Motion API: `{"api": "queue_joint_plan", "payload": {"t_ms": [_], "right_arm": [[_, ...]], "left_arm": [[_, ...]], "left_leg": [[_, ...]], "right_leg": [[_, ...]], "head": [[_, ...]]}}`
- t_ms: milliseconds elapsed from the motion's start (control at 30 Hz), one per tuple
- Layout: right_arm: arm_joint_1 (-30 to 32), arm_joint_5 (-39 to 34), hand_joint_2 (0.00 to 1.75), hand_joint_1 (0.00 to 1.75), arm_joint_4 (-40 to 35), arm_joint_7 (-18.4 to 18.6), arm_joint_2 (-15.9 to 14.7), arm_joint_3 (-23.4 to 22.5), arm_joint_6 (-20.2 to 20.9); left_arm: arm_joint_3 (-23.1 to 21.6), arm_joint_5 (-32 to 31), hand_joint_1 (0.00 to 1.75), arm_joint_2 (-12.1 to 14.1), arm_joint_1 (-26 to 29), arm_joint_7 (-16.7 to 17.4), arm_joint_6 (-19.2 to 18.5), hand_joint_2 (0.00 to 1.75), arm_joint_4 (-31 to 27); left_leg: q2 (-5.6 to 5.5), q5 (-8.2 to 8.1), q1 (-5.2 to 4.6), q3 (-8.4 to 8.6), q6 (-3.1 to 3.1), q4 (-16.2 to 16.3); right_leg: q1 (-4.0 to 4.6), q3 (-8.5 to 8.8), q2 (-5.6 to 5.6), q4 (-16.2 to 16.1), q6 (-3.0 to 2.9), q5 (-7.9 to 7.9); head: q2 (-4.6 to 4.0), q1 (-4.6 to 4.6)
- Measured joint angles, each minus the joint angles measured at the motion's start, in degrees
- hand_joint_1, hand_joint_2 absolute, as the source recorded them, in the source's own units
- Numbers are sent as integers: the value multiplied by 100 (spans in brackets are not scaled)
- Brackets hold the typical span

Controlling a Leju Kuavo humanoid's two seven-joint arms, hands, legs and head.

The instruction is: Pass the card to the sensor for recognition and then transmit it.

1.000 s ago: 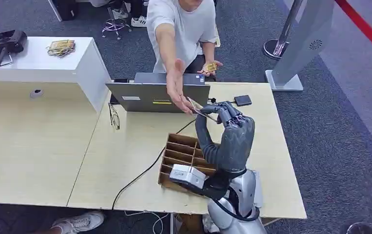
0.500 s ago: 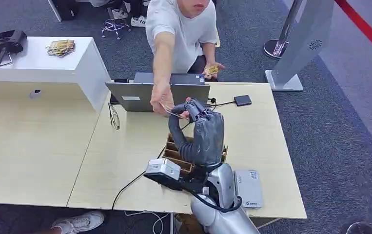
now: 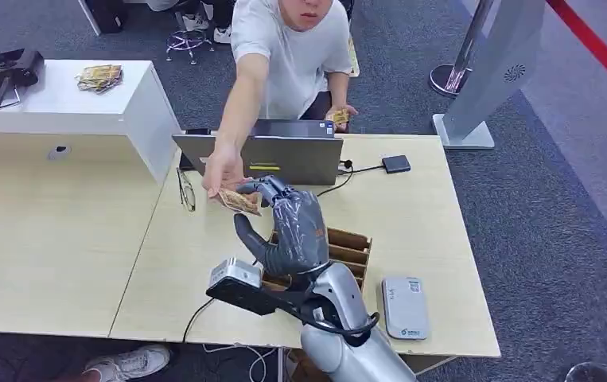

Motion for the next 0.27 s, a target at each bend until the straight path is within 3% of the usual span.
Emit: {"api": "queue_joint_plan", "payload": {"t_ms": [267], "right_arm": [[-11, -90, 175, 0, 13, 11, -48, 44, 74]], "left_arm": [[2, 39, 0, 2, 1, -9, 11, 0, 0]], "left_leg": [[0, 0, 0, 0, 0, 0]], "right_leg": [[0, -1, 0, -1, 0, 0]], "head": [[0, 0]]}}
